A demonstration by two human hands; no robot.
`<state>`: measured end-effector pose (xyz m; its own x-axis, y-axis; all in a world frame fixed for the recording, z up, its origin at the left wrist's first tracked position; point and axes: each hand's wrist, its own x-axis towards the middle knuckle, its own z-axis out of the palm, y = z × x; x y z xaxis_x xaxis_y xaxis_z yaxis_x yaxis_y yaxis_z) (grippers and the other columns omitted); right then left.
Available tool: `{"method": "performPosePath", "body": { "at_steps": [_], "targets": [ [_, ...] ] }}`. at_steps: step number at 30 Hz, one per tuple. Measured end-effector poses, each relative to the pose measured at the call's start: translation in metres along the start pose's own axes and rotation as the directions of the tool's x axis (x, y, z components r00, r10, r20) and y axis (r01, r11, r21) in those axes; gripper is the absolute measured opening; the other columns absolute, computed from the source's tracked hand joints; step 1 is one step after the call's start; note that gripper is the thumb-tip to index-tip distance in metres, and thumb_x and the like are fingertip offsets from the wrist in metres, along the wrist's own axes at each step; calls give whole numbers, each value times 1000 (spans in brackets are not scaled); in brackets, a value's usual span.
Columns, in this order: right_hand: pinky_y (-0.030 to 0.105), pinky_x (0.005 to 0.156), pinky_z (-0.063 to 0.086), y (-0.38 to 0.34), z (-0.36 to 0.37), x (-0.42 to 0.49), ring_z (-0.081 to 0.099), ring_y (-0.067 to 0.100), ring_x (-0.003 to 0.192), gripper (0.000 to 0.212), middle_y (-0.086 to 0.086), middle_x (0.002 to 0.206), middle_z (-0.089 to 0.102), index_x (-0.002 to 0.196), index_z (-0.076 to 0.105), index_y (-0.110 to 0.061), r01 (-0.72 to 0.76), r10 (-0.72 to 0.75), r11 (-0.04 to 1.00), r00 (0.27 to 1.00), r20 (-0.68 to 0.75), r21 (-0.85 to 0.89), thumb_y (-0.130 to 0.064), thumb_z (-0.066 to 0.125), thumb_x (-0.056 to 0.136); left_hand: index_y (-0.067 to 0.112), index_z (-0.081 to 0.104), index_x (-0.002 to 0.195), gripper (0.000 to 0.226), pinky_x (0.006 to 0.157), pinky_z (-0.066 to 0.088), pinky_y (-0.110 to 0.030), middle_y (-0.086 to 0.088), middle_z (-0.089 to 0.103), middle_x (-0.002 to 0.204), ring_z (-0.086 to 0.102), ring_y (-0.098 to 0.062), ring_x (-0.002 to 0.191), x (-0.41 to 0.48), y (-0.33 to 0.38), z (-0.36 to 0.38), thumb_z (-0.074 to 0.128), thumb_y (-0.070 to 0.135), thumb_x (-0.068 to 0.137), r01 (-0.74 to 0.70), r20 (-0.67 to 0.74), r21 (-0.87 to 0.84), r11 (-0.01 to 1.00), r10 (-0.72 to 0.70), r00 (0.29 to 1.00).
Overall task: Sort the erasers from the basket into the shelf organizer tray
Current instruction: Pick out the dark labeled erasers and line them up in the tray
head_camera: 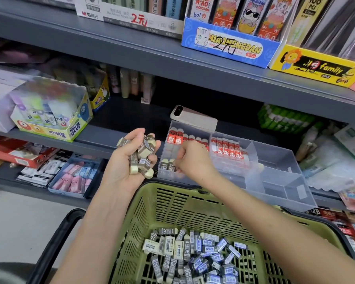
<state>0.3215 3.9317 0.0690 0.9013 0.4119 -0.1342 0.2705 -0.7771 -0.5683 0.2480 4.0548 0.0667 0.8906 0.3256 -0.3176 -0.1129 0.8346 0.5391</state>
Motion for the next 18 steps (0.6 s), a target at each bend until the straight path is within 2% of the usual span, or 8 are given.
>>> {"method": "performPosePath", "body": {
  "at_steps": [3, 6, 9, 10, 12, 15, 16, 18],
  "targets": [
    [36, 82, 54, 1, -4, -1, 65, 22, 85, 13, 9, 83, 66, 79, 65, -4, -14, 13, 1000, 998, 64, 19, 4, 57, 85, 13, 66, 85, 17, 42, 46, -21, -15, 65, 91, 69, -25, 69, -1, -1, 0, 62, 14, 69, -5, 6, 11, 1000, 5, 1000],
    [41, 84, 54, 4, -10, -8, 66, 24, 84, 19, 10, 82, 67, 84, 67, -2, -43, 28, 992, 992, 120, 119, 4, 50, 88, 13, 65, 88, 20, 42, 46, -21, -14, 67, 88, 69, -25, 69, -1, -2, -1, 63, 14, 68, -10, 15, 12, 1000, 10, 1000],
    [40, 75, 55, -6, -17, -19, 64, 19, 70, 20, 6, 74, 67, 82, 66, -12, 139, -132, 977, 990, -51, 163, -17, 51, 94, 13, 66, 86, 18, 42, 46, -22, -12, 68, 84, 69, -24, 70, 0, -2, -2, 63, 15, 69, -32, 35, 30, 999, 31, 999],
    [36, 71, 54, -12, -20, -24, 61, 16, 64, 23, 6, 71, 67, 78, 66, -16, 213, -193, 952, 975, -110, 221, -25, 53, 94, 14, 66, 85, 16, 43, 46, -22, -11, 69, 82, 69, -23, 69, 0, -3, -3, 63, 16, 69, -51, 45, 49, 998, 48, 998],
    [26, 58, 50, -24, -24, -35, 54, 9, 54, 25, 3, 66, 66, 75, 68, -21, 291, -260, 896, 956, -136, 334, -39, 57, 88, 17, 69, 81, 12, 49, 51, -25, -8, 69, 79, 68, -20, 68, 0, -4, -3, 64, 18, 70, -100, 74, 110, 989, 92, 993],
    [26, 58, 50, -35, -22, -40, 58, 7, 56, 29, 1, 67, 69, 75, 68, -16, 228, -216, 921, 974, -74, 316, -44, 67, 79, 24, 74, 77, 10, 65, 58, -31, -2, 72, 82, 70, -17, 74, -2, -6, -3, 67, 23, 70, -170, 108, 231, 958, 149, 983],
    [28, 58, 51, -37, -22, -39, 59, 8, 57, 27, 2, 68, 70, 77, 68, -14, 194, -187, 928, 981, -51, 318, -41, 70, 78, 25, 75, 78, 11, 65, 59, -31, -1, 73, 84, 70, -17, 76, -3, -6, -2, 67, 25, 70, -187, 114, 259, 948, 162, 980],
    [25, 50, 48, -39, -26, -37, 56, 7, 53, 20, 4, 68, 68, 87, 66, -10, 103, -137, 891, 989, 46, 443, -27, 73, 79, 24, 74, 82, 13, 65, 59, -33, -2, 73, 88, 70, -18, 78, -5, -6, -2, 68, 27, 71, -211, 132, 298, 931, 179, 975]
  ]
}}
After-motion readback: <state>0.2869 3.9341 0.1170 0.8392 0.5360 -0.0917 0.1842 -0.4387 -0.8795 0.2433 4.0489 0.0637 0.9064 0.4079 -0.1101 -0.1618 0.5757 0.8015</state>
